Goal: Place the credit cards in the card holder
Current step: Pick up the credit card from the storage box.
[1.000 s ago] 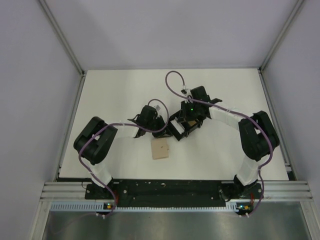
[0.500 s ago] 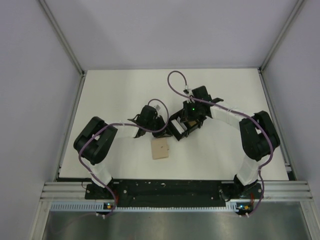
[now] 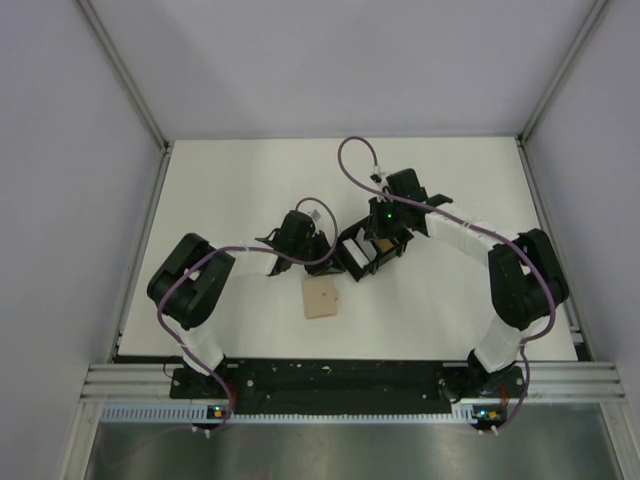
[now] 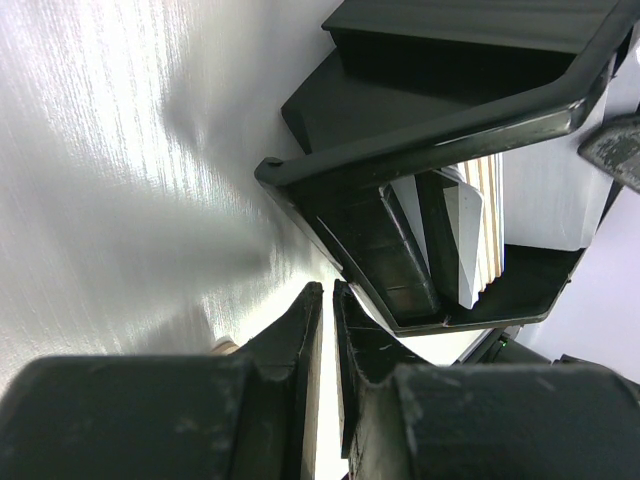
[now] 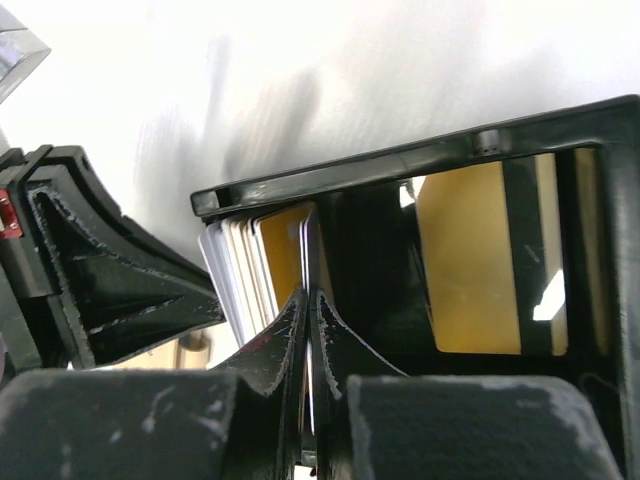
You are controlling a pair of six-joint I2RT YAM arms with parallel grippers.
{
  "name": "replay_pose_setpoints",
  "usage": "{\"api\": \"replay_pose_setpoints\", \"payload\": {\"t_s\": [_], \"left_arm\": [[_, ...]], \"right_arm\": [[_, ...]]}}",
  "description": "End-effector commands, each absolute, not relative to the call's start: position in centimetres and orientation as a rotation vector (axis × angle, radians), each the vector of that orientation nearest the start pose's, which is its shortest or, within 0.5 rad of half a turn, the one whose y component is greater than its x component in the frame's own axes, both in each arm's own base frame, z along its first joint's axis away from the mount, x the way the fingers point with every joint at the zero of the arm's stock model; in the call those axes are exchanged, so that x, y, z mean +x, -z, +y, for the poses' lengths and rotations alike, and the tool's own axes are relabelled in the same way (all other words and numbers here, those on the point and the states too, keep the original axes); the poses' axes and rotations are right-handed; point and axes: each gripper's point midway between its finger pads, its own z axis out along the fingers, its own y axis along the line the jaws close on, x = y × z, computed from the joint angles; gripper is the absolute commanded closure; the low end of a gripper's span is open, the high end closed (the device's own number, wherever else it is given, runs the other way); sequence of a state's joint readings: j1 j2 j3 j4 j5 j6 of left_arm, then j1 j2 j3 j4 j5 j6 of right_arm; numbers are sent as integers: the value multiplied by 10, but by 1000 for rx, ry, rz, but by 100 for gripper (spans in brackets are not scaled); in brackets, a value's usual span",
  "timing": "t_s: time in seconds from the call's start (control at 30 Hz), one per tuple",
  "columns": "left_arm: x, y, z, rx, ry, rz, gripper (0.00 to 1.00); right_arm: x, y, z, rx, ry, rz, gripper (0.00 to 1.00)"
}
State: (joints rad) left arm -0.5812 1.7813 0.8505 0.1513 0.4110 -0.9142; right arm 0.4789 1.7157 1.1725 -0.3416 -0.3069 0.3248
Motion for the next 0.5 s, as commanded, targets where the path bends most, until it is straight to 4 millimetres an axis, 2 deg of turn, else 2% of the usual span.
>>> {"api": "replay_pose_setpoints", "payload": {"t_s": [0.0, 0.1, 0.27, 0.37, 0.47], "left_arm": [[302, -61, -318, -158, 1193, 2494, 87], [301, -61, -319, -155, 1196, 2497, 87], [303, -64, -320, -151, 1199, 2490, 87], [302, -64, -320, -153, 1196, 2493, 87], [302, -63, -319, -152, 1193, 2497, 87]], "right_arm": [[357, -124, 245, -333, -585, 2390, 100], [353, -122, 252, -393, -562, 2400, 100], [334, -114, 277, -409, -727, 2455, 100], [334, -110, 274, -379, -713, 2459, 100], [343, -120, 267, -354, -646, 2414, 100]]}}
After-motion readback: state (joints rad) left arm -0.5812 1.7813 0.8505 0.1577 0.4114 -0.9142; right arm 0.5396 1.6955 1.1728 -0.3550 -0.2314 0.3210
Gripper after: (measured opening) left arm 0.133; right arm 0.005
